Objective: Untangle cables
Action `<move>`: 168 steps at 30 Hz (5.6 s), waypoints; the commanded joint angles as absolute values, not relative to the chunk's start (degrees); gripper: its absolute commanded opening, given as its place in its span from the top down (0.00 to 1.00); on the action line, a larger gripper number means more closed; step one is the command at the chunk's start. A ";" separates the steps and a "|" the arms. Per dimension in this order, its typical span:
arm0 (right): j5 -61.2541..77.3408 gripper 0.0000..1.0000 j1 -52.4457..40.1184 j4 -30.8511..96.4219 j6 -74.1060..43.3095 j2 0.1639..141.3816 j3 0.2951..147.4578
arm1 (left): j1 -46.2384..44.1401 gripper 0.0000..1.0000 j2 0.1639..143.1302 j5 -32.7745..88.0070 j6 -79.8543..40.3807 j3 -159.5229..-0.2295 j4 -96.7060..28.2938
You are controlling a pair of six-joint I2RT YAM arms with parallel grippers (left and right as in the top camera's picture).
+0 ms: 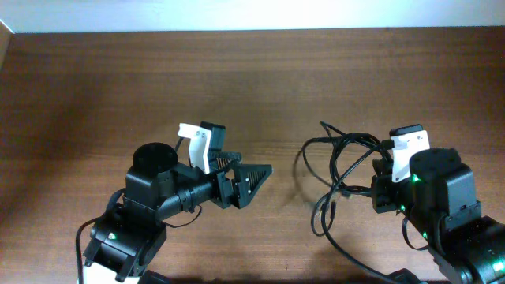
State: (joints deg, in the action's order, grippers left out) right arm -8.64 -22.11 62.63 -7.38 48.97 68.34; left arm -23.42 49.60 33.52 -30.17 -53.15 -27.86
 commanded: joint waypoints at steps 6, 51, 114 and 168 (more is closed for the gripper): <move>-0.25 0.96 -21.74 61.60 -8.01 48.42 68.42 | -23.24 0.01 50.26 42.63 -28.58 -54.04 -23.31; 14.79 0.54 -21.74 61.36 16.29 54.85 68.42 | -33.87 1.00 69.78 56.62 -30.35 -54.04 -13.80; 10.35 0.76 -21.74 62.17 11.79 44.62 68.42 | -36.12 1.00 69.73 57.67 -33.85 -54.04 -5.98; -5.58 0.96 -21.74 60.03 -11.25 32.84 68.49 | -34.98 1.00 69.76 30.24 -68.16 -54.04 -23.14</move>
